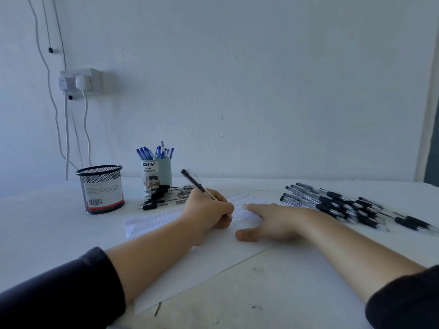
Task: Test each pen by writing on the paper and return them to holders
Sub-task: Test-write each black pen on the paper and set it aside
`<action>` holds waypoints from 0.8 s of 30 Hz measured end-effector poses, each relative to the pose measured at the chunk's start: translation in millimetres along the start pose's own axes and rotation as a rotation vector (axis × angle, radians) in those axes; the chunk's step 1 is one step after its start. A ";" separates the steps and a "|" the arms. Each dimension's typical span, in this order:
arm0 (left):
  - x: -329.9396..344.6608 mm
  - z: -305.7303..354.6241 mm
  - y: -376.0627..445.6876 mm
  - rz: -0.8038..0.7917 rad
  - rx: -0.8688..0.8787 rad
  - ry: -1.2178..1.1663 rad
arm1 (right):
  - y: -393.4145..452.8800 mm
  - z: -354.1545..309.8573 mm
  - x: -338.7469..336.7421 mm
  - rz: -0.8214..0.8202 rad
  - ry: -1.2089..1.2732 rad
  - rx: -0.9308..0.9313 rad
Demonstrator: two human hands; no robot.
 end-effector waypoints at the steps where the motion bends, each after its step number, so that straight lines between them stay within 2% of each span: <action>1: 0.1 0.2 -0.9 0.010 0.003 0.019 | 0.3 1.5 -0.1 -0.003 0.005 -0.005; 8: -0.6 -0.7 -1.6 0.090 0.027 0.146 | 3.6 4.7 0.4 -0.008 -0.011 -0.014; 24: 1.7 -0.5 0.5 0.096 0.042 0.213 | 3.6 4.4 0.7 -0.025 0.005 -0.004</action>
Point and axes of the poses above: each hand's wrist, its own y-axis towards the middle knuckle, its own x-axis out of the palm, z = x × y, the point moved 4 cm from there along y, towards the middle knuckle, and after that the axes turned 6 degrees about -x, right-handed, at the moved point
